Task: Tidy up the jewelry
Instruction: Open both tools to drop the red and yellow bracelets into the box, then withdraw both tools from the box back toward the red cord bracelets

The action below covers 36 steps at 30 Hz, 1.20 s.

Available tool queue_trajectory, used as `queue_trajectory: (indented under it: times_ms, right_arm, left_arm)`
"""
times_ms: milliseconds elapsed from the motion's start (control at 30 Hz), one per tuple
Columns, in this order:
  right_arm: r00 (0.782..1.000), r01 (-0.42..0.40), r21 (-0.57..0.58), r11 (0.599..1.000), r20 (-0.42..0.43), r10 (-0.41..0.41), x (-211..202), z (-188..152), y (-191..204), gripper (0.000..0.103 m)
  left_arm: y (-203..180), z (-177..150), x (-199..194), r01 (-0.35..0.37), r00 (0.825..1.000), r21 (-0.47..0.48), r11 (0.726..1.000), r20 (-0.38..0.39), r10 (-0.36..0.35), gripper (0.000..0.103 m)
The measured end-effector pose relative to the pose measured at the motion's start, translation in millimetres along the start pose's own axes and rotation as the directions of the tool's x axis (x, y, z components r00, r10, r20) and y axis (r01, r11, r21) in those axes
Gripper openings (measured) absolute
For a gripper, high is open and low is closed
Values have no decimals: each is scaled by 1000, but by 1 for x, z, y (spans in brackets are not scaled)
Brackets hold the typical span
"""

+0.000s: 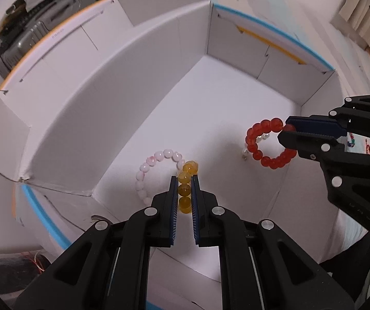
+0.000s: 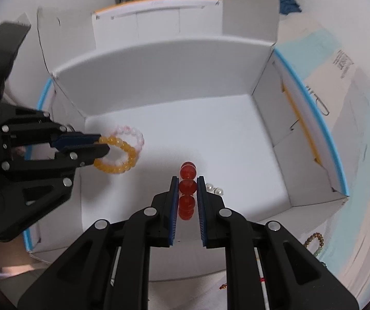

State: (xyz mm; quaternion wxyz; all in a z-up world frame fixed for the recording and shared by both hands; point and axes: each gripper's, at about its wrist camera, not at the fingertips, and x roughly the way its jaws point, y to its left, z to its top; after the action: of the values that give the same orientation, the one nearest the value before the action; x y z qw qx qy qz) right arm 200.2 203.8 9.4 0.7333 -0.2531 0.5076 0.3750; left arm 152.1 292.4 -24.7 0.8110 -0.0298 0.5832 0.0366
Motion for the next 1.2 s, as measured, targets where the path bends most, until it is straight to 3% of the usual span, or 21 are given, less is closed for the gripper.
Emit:
queue_trajectory:
  times_ms: [267, 600, 633, 700, 800, 867, 967, 1133, 1200]
  right_arm:
    - [998, -17, 21, 1000, -62, 19, 23, 6, -3, 13]
    - [1000, -7, 28, 1000, -29, 8, 20, 6, -1, 15]
    - [1000, -4, 27, 1000, -26, 5, 19, 5, -1, 15]
    - [1000, 6, 26, 1000, -12, -5, 12, 3, -1, 15]
    - [1000, 9, 33, 999, 9, -10, 6, 0, -1, 30]
    - [1000, 17, 35, 999, 24, -18, 1, -2, -1, 33]
    - [998, 22, 41, 999, 50, -24, -8, -5, -2, 46]
    - [996, 28, 43, 999, 86, -32, -24, -9, -5, 55]
    - [994, 25, 52, 998, 101, -30, -32, -12, -8, 58]
  left_arm:
    - [-3, -1, 19, -20, 996, 36, 999, -83, 22, 9]
    - [-3, -1, 17, -65, 996, 31, 997, -59, 67, 13]
    - [-3, -1, 15, -74, 996, 27, 997, -49, 76, 15]
    - [-2, -2, 11, -80, 996, 19, 997, -30, 80, 30]
    - [-1, -4, 5, -83, 997, 5, 997, -2, 83, 40]
    - [0, -5, 0, -86, 996, -5, 996, 18, 86, 45]
    - [2, -5, -11, -94, 994, -23, 995, 54, 95, 62]
    - [-2, 0, -34, -149, 982, -26, 988, 112, 151, 74]
    - [-3, 1, -39, -142, 981, -38, 989, 128, 146, 85]
